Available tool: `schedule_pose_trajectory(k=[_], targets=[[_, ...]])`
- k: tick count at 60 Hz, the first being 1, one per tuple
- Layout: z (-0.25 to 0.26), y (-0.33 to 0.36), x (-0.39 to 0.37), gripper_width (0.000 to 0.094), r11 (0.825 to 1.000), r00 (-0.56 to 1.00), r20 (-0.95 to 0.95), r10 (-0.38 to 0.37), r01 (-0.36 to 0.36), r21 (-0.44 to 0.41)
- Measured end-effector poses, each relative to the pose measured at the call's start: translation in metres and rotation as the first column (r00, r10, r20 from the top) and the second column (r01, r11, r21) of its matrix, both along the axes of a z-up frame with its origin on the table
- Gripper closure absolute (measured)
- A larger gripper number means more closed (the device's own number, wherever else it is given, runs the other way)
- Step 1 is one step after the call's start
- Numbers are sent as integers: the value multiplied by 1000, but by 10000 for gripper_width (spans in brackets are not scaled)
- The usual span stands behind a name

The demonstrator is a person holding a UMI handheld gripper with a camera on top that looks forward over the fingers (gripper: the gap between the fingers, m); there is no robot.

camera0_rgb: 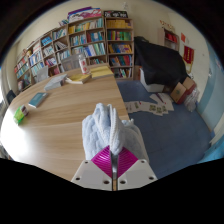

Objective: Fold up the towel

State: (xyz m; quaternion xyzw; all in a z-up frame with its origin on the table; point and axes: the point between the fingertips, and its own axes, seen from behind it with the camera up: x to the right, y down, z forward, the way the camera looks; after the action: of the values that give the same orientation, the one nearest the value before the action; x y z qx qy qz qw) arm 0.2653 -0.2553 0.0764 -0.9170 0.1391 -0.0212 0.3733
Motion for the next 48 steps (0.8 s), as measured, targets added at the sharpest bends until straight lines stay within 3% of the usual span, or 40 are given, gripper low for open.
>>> schedule_pose_trajectory(k=[8, 13, 17, 23, 26, 36, 48], targets=[[-40, -17, 34, 888, 991, 994, 60, -91, 97, -95], [-51, -21, 47, 839, 984, 987, 100, -128, 139, -113], [-46, -22, 51, 643, 976, 977, 115, -179, 191, -105], [-14, -33, 56, 174, 960, 956, 129, -262, 272, -64], [5, -38, 51, 91, 961, 956, 125, -267, 273, -35], [57, -82, 23, 85, 949, 936, 165, -311, 316, -1], [106, -141, -82, 87, 947, 948, 9, -317, 316, 62]])
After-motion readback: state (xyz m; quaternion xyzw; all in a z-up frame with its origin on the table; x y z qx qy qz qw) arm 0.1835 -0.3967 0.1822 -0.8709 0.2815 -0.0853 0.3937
